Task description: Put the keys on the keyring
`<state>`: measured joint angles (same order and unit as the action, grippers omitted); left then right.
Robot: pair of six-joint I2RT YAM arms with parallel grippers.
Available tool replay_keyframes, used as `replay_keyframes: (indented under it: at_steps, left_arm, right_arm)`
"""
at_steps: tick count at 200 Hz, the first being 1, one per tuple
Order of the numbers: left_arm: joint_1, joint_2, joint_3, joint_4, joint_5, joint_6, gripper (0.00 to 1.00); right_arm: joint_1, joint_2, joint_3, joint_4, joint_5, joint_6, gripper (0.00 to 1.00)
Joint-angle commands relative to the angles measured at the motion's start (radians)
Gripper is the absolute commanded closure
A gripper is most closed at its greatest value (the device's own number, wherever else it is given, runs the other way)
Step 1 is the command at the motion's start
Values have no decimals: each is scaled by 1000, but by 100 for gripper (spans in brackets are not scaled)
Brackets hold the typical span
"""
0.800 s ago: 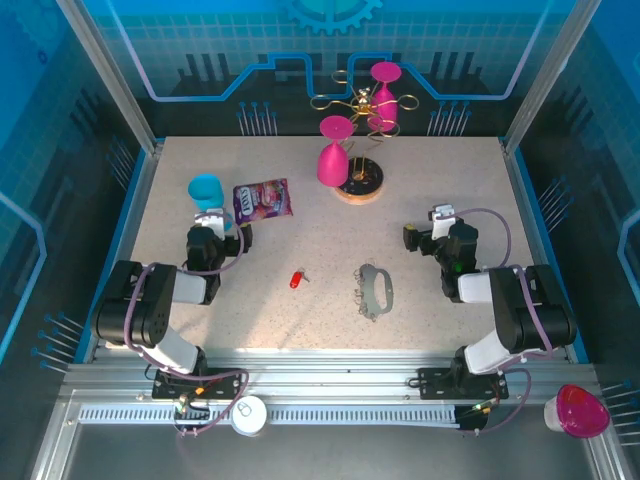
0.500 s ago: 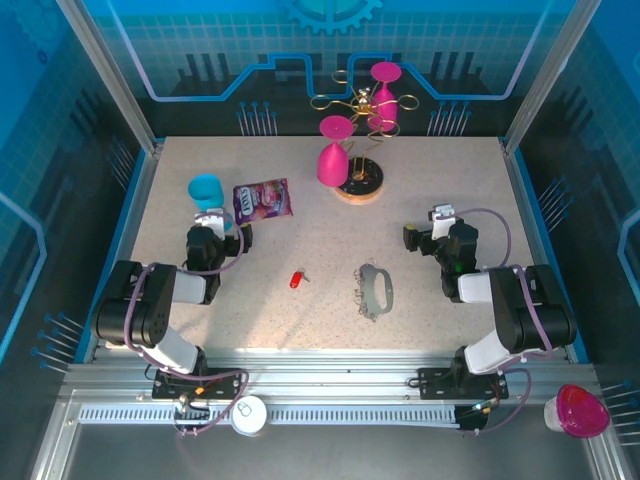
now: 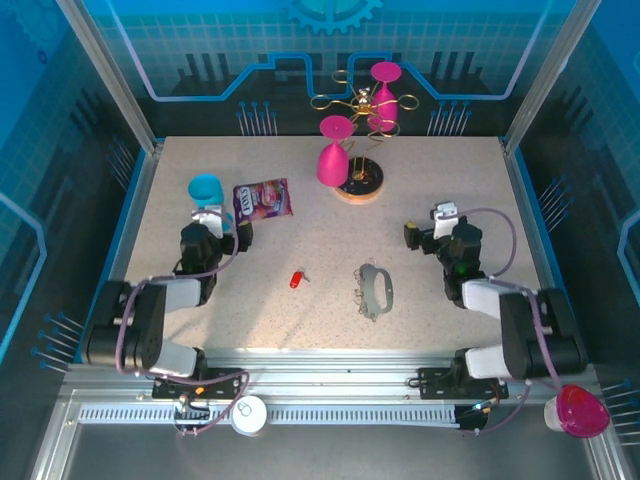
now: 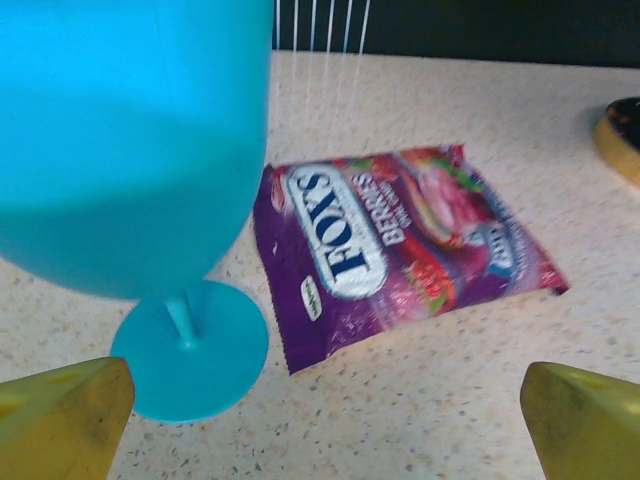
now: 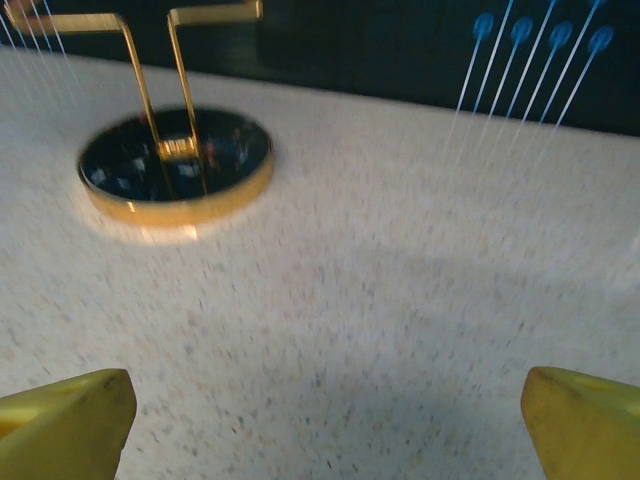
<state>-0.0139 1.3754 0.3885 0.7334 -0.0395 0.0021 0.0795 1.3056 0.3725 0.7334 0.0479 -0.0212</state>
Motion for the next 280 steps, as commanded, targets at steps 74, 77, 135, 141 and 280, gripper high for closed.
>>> replay_keyframes:
  at_steps: [74, 77, 135, 141, 280]
  left_arm:
    - [-35, -268, 204, -402, 196, -383, 1]
    - [-50, -269, 201, -403, 194, -388, 1]
    - [-433, -208, 238, -565, 32, -480, 6]
    - [-469, -191, 247, -575, 19, -502, 7]
    - [-802, 311, 569, -727, 1, -876, 32]
  right_arm:
    - [34, -500, 157, -946, -4, 618, 28]
    - [37, -506, 161, -970, -19, 621, 31]
    - [178, -534, 191, -1286, -118, 646, 54]
    - [195, -523, 195, -1298, -113, 646, 55]
    - [249, -15, 353, -1047, -210, 423, 62]
